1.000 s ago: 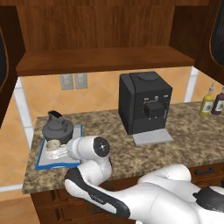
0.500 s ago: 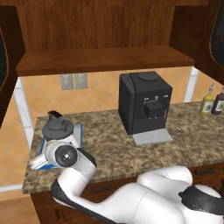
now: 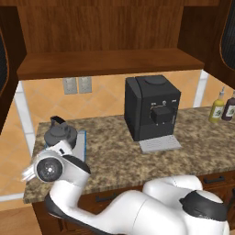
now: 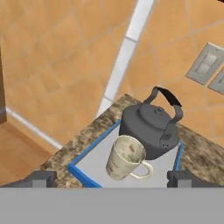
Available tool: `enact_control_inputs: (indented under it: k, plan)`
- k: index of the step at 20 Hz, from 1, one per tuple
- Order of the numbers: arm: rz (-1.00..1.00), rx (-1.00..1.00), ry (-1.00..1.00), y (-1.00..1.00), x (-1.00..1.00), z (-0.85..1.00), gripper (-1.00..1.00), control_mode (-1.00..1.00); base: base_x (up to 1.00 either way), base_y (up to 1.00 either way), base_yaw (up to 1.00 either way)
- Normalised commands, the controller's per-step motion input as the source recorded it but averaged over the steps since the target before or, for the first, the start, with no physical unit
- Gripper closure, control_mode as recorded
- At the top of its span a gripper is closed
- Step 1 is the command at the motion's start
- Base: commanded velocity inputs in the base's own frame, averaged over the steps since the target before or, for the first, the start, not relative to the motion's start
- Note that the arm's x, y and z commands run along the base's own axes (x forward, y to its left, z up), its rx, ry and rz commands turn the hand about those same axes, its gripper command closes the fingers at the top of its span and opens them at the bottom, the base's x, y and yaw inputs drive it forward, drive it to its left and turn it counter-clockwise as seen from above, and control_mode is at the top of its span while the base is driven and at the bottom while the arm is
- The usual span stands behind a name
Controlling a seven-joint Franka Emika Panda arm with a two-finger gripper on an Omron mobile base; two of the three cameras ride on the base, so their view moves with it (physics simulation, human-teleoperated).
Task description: Pick the kettle from the counter and place it on the tray. Then pick the mug from the cabinet and place it on the tray. Then close the cabinet doors.
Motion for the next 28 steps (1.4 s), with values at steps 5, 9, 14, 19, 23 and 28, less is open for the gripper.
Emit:
enact_control_inputs:
  k: [5, 9, 14, 19, 23, 28]
  plan:
    - [0.0, -0.03, -0.26, 0.15, 0.0, 0.14, -1.0, -1.0, 0.0, 0.0, 0.0]
    - [0.02, -0.08, -0.29, 0.32, 0.0, 0.22, -1.0, -1.0, 0.0, 0.0, 0.0]
    - [0.0, -0.16, -0.26, 0.42, -0.04, 0.36, 1.0, -1.0, 0.0, 0.0, 0.0]
    - [-0.02, -0.06, -0.03, 0.04, -0.05, 0.01, 1.0, -1.0, 0.0, 0.0, 0.0]
    - [0.0, -0.15, -0.07, 0.04, -0.03, 0.04, 1.0, -1.0, 0.0, 0.0, 0.0]
    - [-0.04, -0.35, -0.18, 0.0, 0.0, 0.09, 1.0, -1.0, 0.0, 0.0, 0.0]
